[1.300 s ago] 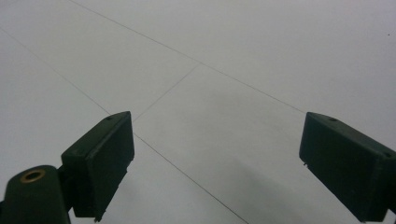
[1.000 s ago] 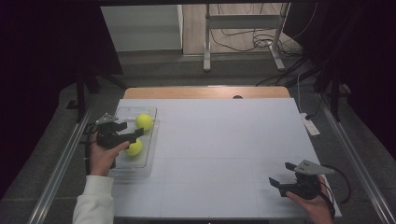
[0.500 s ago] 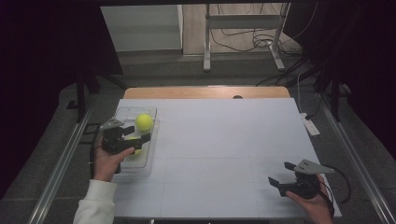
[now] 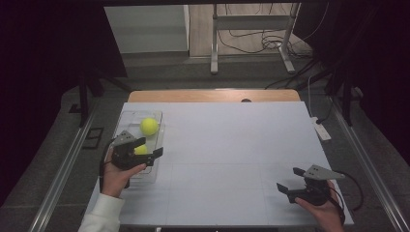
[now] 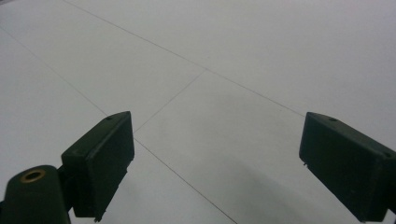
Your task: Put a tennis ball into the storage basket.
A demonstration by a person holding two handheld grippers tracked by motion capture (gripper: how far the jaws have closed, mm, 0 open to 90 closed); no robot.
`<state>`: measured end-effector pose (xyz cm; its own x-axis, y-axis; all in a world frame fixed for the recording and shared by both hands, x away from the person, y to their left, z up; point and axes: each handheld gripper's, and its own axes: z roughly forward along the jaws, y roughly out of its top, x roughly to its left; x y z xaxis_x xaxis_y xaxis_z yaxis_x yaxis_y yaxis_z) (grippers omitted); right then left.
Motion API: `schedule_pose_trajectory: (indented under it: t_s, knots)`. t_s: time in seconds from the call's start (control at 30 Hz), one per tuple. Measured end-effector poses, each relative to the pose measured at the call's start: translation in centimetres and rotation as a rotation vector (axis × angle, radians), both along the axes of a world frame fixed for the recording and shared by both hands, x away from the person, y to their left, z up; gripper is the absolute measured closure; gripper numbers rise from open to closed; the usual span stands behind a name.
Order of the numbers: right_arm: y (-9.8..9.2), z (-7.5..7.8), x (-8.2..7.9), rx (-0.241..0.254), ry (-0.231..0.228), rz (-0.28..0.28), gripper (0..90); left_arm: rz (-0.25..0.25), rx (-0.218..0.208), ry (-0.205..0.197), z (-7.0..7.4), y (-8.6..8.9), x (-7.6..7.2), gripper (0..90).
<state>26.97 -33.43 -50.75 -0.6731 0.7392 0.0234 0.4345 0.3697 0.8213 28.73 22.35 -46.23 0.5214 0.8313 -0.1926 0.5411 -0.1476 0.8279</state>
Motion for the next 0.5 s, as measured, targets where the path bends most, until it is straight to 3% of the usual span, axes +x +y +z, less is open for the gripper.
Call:
schedule_pose_trajectory:
  t_s: [0.37, 0.5]
  knots:
    - [0.7, -0.2, -0.1, -0.022, 0.003, 0.012, 10.7, -0.063, 0.023, -0.047, -1.2, -0.6, -3.6, 14.0]
    - [1.0, -0.3, 0.0, -0.027, 0.007, 0.018, 10.7, -0.05, 0.034, -0.047, -2.0, -0.6, -4.7, 13.9]
